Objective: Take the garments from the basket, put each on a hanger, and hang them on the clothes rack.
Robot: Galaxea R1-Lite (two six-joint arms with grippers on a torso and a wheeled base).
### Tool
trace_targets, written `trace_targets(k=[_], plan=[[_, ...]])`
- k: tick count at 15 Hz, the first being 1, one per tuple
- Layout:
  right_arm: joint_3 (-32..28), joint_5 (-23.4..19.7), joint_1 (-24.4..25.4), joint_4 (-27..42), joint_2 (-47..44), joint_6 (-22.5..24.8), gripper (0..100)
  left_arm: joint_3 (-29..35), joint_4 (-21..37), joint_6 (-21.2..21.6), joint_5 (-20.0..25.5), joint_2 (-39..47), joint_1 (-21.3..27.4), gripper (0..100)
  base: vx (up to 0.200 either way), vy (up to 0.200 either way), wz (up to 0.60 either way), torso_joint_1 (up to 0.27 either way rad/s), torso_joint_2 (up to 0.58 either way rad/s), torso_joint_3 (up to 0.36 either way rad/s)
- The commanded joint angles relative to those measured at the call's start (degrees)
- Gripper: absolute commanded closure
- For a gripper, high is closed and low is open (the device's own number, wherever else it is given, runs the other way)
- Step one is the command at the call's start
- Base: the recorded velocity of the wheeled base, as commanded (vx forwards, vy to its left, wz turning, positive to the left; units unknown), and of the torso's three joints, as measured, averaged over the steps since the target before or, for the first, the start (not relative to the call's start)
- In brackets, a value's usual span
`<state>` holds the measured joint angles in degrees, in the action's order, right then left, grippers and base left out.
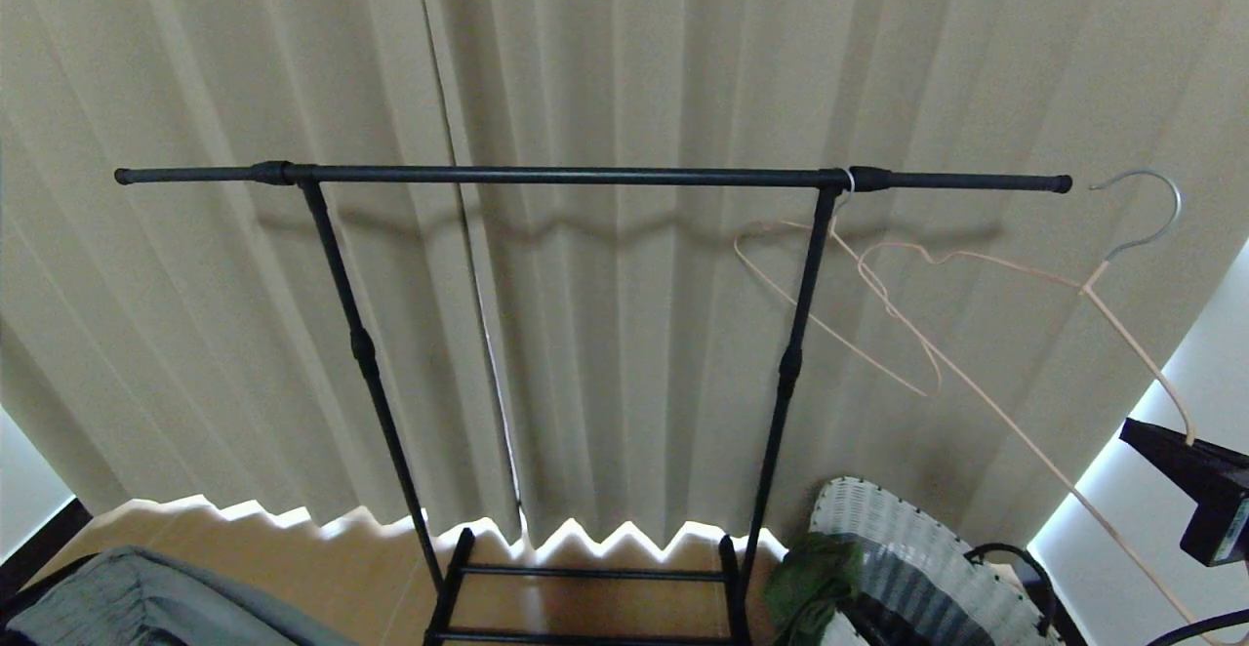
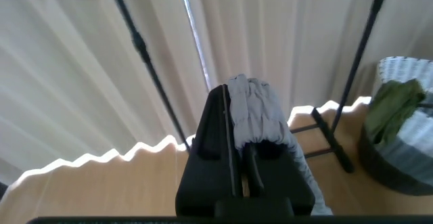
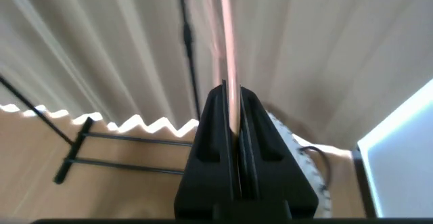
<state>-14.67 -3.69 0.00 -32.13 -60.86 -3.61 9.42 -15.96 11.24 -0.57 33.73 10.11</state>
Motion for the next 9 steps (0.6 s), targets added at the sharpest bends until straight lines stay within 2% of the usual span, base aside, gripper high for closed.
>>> trace_targets(k=[1,9], plan=[[0.0,0.0,0.0,0.0,-0.1,0.0,100,0.0,0.0,0.0,0.0,0.0,0.0,100,0.000,0.200,0.00,0.002,0.00,0.002],[1.0,-0.1,1.6,0.0,-0.3,0.0,100,-0.3,0.0,0.1,0.0,0.0,0.0,100,0.000,0.200,0.00,0.002,0.00,0.002]])
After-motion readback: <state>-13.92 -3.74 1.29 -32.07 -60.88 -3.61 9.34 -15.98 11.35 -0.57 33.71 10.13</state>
